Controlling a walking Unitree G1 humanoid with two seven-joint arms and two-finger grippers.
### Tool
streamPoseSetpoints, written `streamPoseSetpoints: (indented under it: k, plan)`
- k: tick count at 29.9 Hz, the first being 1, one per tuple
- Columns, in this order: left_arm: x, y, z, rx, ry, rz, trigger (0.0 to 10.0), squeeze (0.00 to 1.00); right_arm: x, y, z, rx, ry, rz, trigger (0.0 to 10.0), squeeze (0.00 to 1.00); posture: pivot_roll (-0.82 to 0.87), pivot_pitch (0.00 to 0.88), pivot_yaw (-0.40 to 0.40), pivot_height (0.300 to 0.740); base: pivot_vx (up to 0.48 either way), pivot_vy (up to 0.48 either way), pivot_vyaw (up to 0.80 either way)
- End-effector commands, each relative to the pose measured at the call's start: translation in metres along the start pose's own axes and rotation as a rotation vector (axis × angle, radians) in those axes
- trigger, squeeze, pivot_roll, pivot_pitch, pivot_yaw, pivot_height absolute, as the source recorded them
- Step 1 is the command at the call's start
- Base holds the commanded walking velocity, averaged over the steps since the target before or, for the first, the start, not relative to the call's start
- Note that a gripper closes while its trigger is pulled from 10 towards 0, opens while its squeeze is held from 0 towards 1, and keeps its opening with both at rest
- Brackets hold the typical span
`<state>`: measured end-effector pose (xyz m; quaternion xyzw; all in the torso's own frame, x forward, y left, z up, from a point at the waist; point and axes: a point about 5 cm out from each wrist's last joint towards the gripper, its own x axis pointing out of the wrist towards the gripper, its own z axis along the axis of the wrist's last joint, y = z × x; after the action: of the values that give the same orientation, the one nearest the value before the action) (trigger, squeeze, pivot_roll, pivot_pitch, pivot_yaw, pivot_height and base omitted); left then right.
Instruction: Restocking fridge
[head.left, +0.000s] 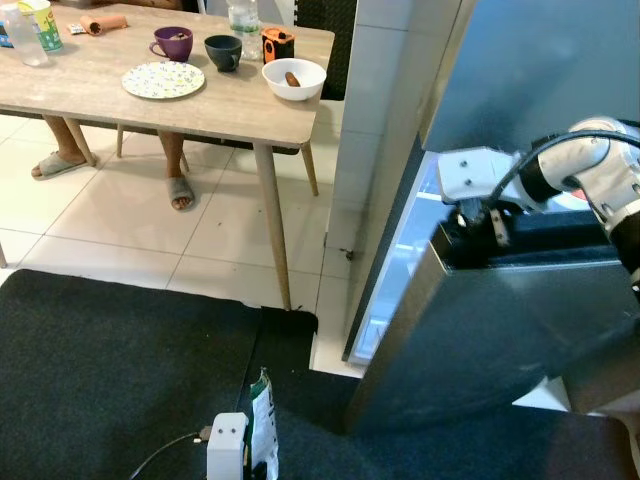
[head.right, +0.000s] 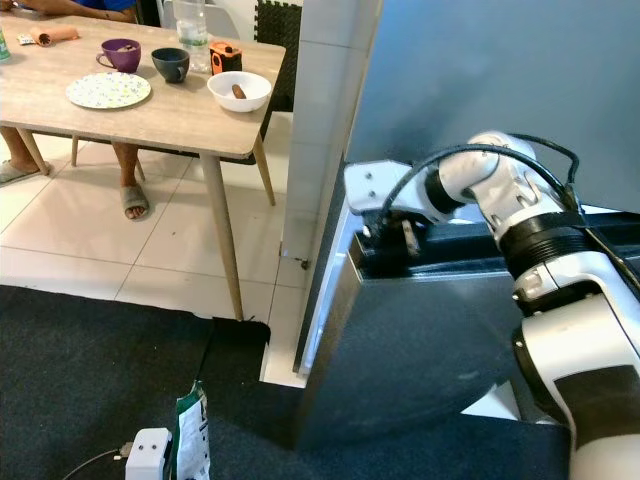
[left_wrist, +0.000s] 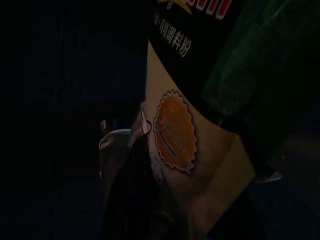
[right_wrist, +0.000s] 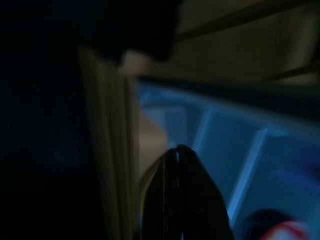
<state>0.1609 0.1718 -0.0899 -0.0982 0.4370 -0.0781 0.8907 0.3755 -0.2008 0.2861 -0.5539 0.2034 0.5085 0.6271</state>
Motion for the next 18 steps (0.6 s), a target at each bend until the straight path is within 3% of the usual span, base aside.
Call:
streamPoseSetpoints:
  k: [1, 5, 7, 12, 17, 18]
  plan:
    - [-0.004, -0.009, -0.029, -0.032, 0.105, -0.018, 10.0, 0.0, 0.001, 0.01, -0.019, 0.056, 0.067, 0.048, 10.0, 0.0, -0.07, 0.11, -0.11, 0.74, 0.0, 0.0, 0.0]
    - [-0.004, -0.009, -0.027, -0.03, 0.102, -0.019, 10.0, 0.0, -0.01, 0.014, -0.033, 0.09, 0.14, 0.049, 10.0, 0.0, -0.08, 0.109, -0.11, 0.74, 0.0, 0.0, 0.0]
    - [-0.002, -0.01, -0.025, -0.029, 0.097, -0.022, 10.0, 0.0, -0.026, 0.021, -0.055, 0.146, 0.238, 0.036, 10.0, 0.0, -0.08, 0.105, -0.111, 0.74, 0.0, 0.0, 0.0]
    - [-0.003, -0.01, -0.025, -0.031, 0.097, -0.023, 10.0, 0.0, -0.039, 0.036, -0.079, 0.203, 0.335, 0.05, 10.0, 0.0, -0.08, 0.108, -0.11, 0.74, 0.0, 0.0, 0.0]
    - [-0.004, -0.009, -0.027, -0.028, 0.104, -0.022, 10.0, 0.0, -0.039, 0.038, -0.08, 0.214, 0.291, 0.02, 10.0, 0.0, -0.09, 0.108, -0.106, 0.74, 0.0, 0.0, 0.0]
    - [-0.004, -0.009, -0.028, -0.025, 0.11, -0.023, 10.0, 0.0, -0.036, 0.035, -0.072, 0.203, 0.206, -0.005, 10.0, 0.0, -0.09, 0.109, -0.103, 0.74, 0.0, 0.0, 0.0]
